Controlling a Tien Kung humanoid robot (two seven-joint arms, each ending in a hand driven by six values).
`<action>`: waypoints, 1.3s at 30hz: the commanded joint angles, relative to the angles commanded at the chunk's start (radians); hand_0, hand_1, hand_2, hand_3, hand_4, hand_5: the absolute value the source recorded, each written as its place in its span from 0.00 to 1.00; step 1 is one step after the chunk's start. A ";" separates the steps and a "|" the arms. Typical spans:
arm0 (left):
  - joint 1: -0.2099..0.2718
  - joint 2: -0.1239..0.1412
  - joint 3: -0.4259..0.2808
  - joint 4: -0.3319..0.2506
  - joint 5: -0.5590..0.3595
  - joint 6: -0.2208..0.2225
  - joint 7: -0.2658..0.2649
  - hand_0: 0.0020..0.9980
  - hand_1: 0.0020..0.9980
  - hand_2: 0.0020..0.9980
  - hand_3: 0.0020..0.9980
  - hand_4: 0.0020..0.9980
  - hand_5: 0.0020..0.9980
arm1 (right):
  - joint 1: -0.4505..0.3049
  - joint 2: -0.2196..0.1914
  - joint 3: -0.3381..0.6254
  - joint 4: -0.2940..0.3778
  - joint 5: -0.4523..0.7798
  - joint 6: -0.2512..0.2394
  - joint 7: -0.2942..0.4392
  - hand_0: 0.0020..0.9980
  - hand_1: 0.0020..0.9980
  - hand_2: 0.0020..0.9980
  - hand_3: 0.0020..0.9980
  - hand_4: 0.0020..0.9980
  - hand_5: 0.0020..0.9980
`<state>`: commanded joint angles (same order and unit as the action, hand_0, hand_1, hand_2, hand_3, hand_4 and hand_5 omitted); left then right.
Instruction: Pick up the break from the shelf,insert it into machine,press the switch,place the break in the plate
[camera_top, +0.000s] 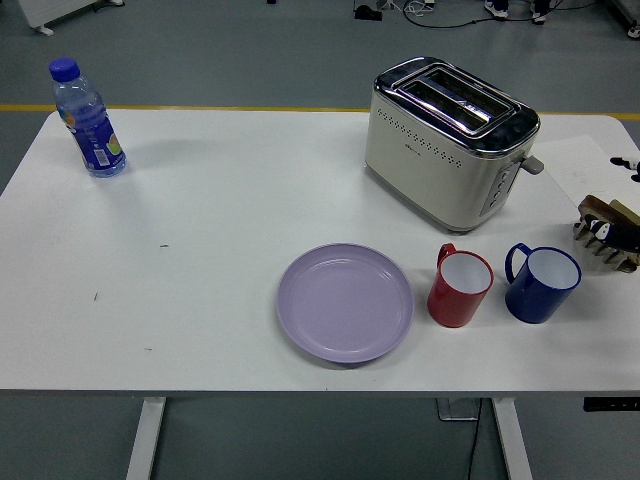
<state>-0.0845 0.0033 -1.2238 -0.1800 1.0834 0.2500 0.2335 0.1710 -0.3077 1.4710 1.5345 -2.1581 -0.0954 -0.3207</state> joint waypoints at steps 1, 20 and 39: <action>0.000 0.001 0.001 0.000 0.000 0.000 0.000 0.65 0.62 0.66 0.61 0.43 0.88 | 0.008 0.002 -0.011 -0.007 -0.014 0.006 -0.012 0.96 0.83 0.89 0.85 0.83 0.13; -0.004 0.005 0.010 0.000 -0.017 0.004 -0.001 0.66 0.62 0.67 0.61 0.43 0.88 | 0.156 0.016 -0.112 -0.167 -0.060 0.052 -0.167 0.91 0.76 0.79 0.82 0.83 0.17; -0.006 0.005 0.015 0.000 -0.025 0.006 0.000 0.66 0.62 0.67 0.61 0.43 0.88 | 0.238 0.006 -0.182 -0.305 -0.111 0.059 -0.232 0.47 0.49 0.50 0.65 0.71 0.11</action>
<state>-0.0903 0.0080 -1.2091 -0.1800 1.0582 0.2557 0.2335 0.4095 -0.3016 1.2889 1.2299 -2.2689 -0.0365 -0.5527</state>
